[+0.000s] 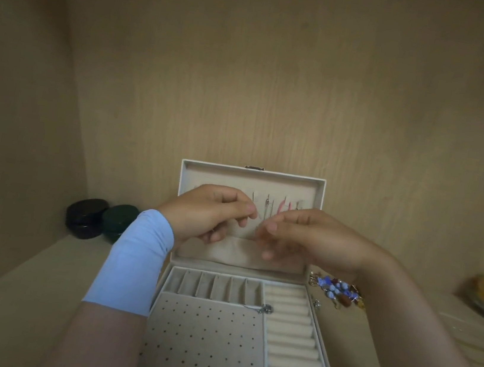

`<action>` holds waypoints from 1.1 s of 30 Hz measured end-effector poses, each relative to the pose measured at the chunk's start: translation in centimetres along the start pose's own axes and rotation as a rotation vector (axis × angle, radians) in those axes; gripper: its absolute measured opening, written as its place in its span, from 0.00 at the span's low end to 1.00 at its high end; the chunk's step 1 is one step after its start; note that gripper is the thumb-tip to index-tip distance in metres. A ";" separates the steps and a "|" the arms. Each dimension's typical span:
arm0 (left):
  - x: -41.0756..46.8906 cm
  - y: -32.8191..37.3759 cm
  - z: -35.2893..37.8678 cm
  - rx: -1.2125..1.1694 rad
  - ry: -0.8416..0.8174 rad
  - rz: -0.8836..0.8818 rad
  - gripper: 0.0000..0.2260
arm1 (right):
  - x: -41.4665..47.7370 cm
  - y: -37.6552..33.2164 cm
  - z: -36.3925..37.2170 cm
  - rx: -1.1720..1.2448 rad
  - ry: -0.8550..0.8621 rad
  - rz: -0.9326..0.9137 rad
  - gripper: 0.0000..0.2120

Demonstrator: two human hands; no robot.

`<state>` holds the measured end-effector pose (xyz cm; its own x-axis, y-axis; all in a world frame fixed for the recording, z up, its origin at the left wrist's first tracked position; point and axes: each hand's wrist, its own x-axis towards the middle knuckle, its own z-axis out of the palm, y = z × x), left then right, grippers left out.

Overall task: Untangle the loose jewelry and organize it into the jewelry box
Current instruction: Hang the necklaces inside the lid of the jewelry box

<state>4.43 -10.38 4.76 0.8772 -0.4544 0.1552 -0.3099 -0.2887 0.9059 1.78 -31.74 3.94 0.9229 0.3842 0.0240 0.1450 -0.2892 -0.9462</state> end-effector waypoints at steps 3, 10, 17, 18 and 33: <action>0.0 0.3 0.0 -0.016 0.009 0.036 0.08 | 0.6 0.0 0.8 0.186 -0.073 -0.042 0.19; 0.3 -0.5 -0.3 -0.064 0.065 0.004 0.07 | 0.7 -0.5 1.4 0.124 0.012 -0.060 0.07; 2.3 -1.8 0.9 0.126 0.533 0.002 0.08 | 2.6 -0.3 2.5 -0.033 0.616 -0.119 0.09; 2.5 -1.7 1.3 0.132 0.580 -0.006 0.09 | 3.1 -0.2 2.7 -0.081 0.693 -0.146 0.09; 3.5 -2.6 2.5 0.189 0.634 -0.161 0.15 | 6.0 -0.4 3.9 -0.280 1.044 -0.066 0.08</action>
<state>7.40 -13.29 1.93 0.9453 0.1715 0.2776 -0.1658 -0.4803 0.8613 5.88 -25.88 3.16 0.7390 -0.4918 0.4605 0.1598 -0.5361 -0.8289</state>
